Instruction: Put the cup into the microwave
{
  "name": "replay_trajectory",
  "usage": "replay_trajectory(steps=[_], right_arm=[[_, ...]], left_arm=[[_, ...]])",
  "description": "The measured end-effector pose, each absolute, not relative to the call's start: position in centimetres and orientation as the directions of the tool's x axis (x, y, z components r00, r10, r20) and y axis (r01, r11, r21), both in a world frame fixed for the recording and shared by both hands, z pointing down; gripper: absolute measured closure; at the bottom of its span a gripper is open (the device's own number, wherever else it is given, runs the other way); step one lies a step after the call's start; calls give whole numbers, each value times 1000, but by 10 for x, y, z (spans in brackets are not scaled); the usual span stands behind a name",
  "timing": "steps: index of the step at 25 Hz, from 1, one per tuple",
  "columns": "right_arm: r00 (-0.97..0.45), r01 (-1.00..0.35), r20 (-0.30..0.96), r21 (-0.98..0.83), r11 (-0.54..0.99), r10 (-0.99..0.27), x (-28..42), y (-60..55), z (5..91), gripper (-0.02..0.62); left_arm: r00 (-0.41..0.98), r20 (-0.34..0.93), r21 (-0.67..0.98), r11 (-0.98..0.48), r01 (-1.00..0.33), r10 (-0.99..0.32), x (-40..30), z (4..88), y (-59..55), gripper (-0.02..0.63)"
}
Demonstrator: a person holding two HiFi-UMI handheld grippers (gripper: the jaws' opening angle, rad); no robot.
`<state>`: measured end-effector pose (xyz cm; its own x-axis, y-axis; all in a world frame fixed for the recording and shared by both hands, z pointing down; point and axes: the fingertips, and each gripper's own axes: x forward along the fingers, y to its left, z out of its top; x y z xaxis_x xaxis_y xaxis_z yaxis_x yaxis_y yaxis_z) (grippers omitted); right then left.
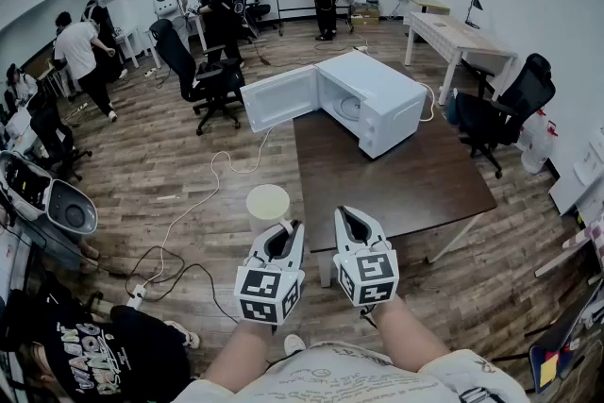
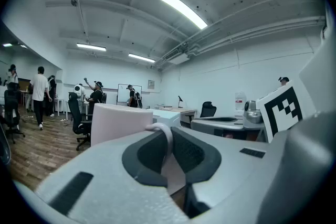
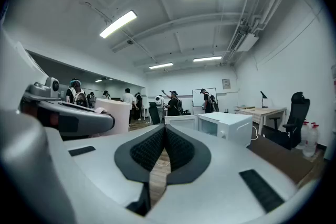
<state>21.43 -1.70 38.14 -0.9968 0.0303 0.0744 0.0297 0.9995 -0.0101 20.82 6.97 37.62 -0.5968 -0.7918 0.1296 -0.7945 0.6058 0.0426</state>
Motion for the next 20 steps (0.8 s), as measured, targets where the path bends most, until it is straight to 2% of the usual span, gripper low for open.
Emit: replay_trajectory(steps=[20], right_arm=[[-996,61,71,5,998,61,167,37,392,580]], left_arm=[[-610,117,68,619,-782,-784,162,386,118,575]])
